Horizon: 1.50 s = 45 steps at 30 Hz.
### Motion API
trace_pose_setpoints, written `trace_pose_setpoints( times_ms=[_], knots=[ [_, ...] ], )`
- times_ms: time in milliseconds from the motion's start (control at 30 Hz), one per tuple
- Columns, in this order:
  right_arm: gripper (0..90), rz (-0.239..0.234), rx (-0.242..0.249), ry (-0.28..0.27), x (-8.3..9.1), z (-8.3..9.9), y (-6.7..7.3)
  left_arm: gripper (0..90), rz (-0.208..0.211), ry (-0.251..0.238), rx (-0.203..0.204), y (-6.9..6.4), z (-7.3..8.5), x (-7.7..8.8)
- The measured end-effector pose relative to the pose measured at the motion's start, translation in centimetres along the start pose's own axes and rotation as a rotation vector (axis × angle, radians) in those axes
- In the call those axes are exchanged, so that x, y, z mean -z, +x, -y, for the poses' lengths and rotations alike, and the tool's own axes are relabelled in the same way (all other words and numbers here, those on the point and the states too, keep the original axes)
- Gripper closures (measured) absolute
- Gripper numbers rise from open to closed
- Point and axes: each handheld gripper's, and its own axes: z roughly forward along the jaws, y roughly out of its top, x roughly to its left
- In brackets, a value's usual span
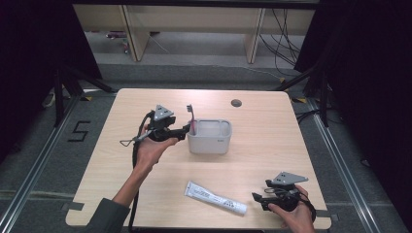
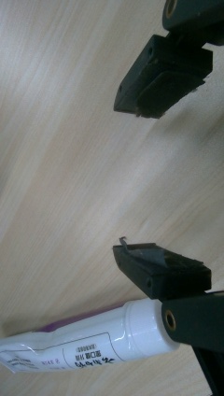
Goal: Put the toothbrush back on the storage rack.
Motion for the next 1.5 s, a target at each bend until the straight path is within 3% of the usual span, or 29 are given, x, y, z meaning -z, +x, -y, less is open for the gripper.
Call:
trace_pose_setpoints(
  times_ms=[533,633,700,767,867,1033,1067,1133,1167,1200,1300,1500],
  knots=[
    [26.7,-0.008,-0.01,-0.001,0.0,0.0,0.1,32.1,0.015,0.013,0.015,0.4,2.5,2.4],
    [26.8,0.004,0.009,-0.005,0.0,0.0,0.0,31.3,0.013,0.039,0.003,0.7,3.2,2.7],
    [26.8,-0.009,-0.01,0.001,-0.1,0.0,0.1,30.9,0.012,0.032,0.019,0.8,3.5,2.8],
    [26.7,0.007,0.01,-0.005,0.0,0.0,0.1,30.2,0.014,0.031,0.026,0.9,3.8,2.9],
    [26.7,-0.009,-0.009,0.001,-0.1,0.0,0.1,29.3,0.015,0.041,0.024,1.0,4.3,3.3],
    [26.8,0.004,0.009,-0.003,-0.1,0.0,0.0,28.4,0.033,0.053,0.01,1.1,5.4,3.7],
    [26.8,-0.003,-0.012,-0.005,-0.1,0.1,0.2,28.3,0.033,0.054,0.014,1.1,5.6,3.8],
    [26.8,0.007,0.011,-0.005,-0.1,0.0,0.1,28.1,0.03,0.049,0.016,1.1,6.0,3.9],
    [26.8,0.0,-0.008,-0.005,-0.1,0.0,0.2,28.2,0.03,0.058,0.009,1.2,6.1,4.1],
    [26.8,0.007,0.009,-0.004,-0.1,0.0,0.1,28.1,0.031,0.06,0.01,1.3,6.3,4.2],
    [26.8,-0.01,-0.01,-0.001,-0.1,0.0,0.1,27.9,0.031,0.06,0.011,1.4,6.9,4.5],
    [26.8,-0.006,0.001,0.0,-0.1,0.0,0.0,27.5,0.045,0.064,0.011,1.3,8.2,4.8]
  ],
)
